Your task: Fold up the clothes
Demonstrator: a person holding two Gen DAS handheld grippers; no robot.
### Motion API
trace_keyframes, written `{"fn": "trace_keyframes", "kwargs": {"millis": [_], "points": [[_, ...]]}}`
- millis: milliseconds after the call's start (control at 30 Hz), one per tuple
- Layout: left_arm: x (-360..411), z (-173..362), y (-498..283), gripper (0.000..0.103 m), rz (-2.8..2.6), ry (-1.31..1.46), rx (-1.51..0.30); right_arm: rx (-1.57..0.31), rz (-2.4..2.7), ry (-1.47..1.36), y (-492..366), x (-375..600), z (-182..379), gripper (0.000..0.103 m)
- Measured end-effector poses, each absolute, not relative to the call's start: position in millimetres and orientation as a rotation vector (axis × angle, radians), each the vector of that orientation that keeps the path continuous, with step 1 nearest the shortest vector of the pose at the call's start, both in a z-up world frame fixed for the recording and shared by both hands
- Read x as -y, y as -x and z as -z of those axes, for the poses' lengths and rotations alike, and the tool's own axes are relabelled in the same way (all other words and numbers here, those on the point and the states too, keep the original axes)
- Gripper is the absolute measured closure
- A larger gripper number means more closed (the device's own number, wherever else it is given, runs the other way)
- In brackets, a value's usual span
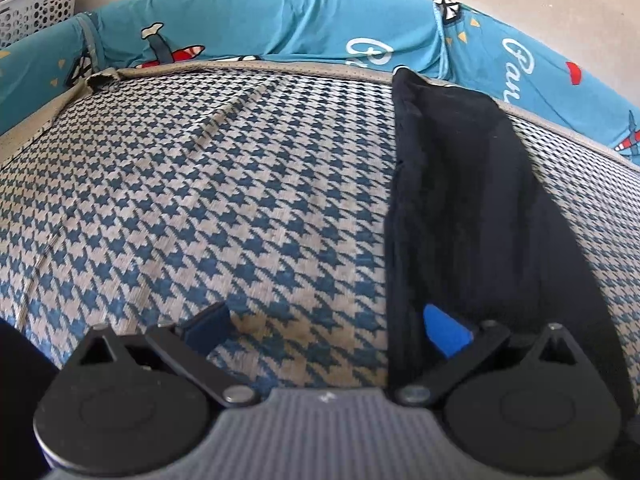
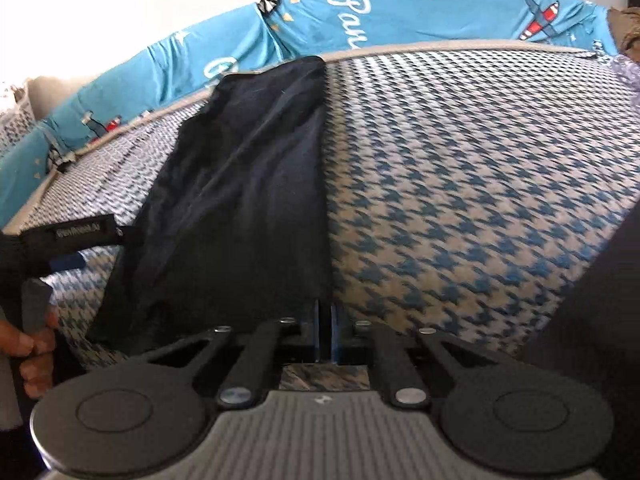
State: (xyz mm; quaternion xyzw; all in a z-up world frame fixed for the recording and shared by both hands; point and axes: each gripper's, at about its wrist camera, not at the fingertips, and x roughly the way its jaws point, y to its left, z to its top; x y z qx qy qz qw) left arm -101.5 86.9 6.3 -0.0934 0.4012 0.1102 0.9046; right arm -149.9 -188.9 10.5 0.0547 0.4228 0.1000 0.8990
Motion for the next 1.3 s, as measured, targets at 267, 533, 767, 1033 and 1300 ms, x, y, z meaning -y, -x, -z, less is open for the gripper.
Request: {"fn": "trace_keyframes", "kwargs": {"millis": [267,533,767,1033,1300], "points": [[-88.9,-4.5,99.4,0.000,-0.263,0.180,-0.839,-0.862,-0.156,-0.184,150.5,200.6,-16.1,0.101],[-85.4,-2.0,97.8,0.000,-0.284,0.147,-0.845,-0.788,-0.307,-0.219,150.5,193.8,-23.5,0.101],[-87.0,-1.5,96.4,0.000,-0.293,0.151,-0.841,-0.764,-0.492,-0.147,140.6,161.0,-22.2,0.100],[-88.1,-0.2,96.1,0.000,-0.297,0.151,-0.836,-0.762,-0.587,-0.048,123.4,118.4,-7.4,0.099],[-92.5,-5.1,100.1,0.000,-0.297,0.213,-0.799,-0.845,-0.605,-0.003,128.2,113.9,9.6,0.099]]}}
